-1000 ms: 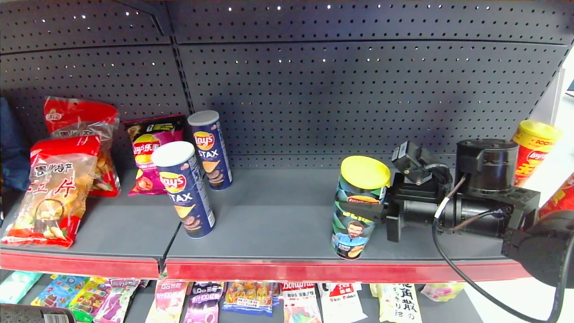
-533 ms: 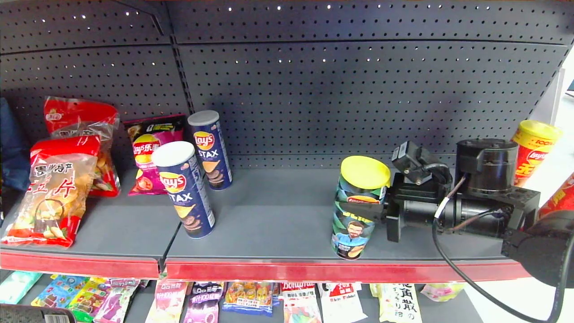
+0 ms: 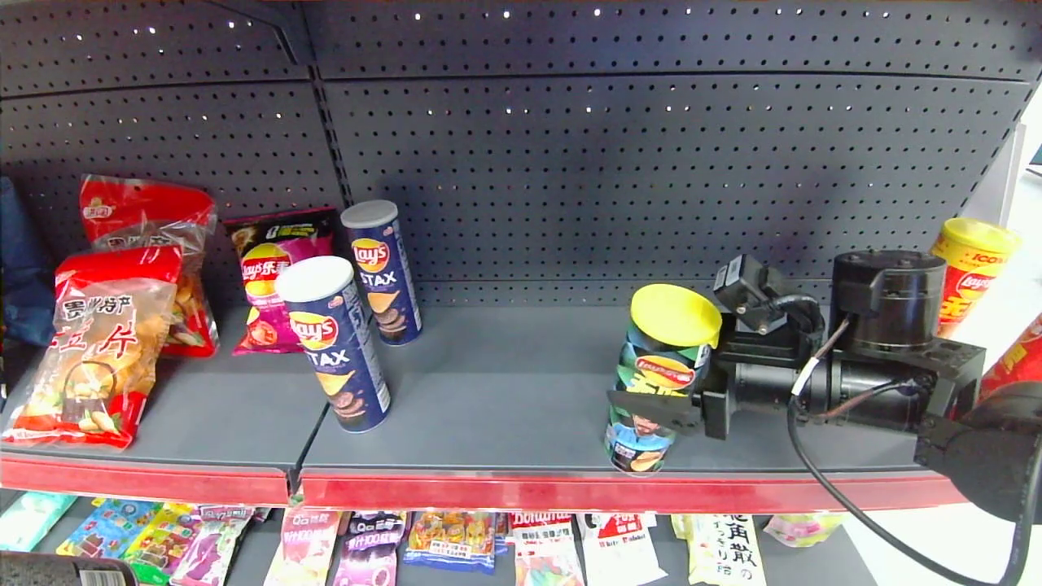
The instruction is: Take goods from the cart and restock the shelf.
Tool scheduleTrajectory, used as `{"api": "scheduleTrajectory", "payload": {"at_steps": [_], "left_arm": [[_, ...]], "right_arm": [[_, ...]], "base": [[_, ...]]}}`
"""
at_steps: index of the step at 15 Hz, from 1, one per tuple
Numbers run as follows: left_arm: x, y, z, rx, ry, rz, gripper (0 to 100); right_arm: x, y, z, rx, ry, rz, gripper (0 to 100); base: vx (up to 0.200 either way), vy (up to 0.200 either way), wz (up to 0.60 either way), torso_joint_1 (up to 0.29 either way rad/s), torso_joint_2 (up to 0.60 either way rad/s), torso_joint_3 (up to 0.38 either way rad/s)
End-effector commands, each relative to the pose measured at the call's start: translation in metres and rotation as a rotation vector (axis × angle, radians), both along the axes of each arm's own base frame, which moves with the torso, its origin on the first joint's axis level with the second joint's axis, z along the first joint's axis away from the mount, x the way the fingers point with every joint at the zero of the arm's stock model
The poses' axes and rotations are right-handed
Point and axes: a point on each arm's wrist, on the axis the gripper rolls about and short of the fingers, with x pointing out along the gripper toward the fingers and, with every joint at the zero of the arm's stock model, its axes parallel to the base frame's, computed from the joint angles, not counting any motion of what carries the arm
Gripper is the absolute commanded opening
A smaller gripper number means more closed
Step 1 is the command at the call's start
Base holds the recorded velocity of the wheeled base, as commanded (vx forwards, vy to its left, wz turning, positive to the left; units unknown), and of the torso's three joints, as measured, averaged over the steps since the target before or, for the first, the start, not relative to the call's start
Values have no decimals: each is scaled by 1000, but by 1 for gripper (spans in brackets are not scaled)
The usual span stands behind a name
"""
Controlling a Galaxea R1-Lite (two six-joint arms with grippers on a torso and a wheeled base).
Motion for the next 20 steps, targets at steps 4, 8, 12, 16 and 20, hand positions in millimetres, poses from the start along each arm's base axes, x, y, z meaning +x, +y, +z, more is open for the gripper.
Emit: {"api": "scheduleTrajectory", "payload": {"at_steps": [4,8,12,16,20], "left_arm": [[0,0,0,-1,-1,-8,0],[-1,0,2,-1,-5,-9,0],[-1,0,2,9,-9,0,0],[0,0,0,26,-4,1,0],[2,0,7,28,-28,-13,0]], "right_arm": [[-18,-14,1,3,11,-24,100],[-48,-36,1,20,43,-74,100],[-79,-67,3,24,2,-188,100],[-131,-104,12,25,-132,-605,100],[-168,-125,14,49,-206,-813,100]], "base": [[0,0,0,0,0,0],[0,0,0,0,0,0],[0,0,0,0,0,0],[0,0,0,0,0,0],[0,0,0,0,0,0]]}}
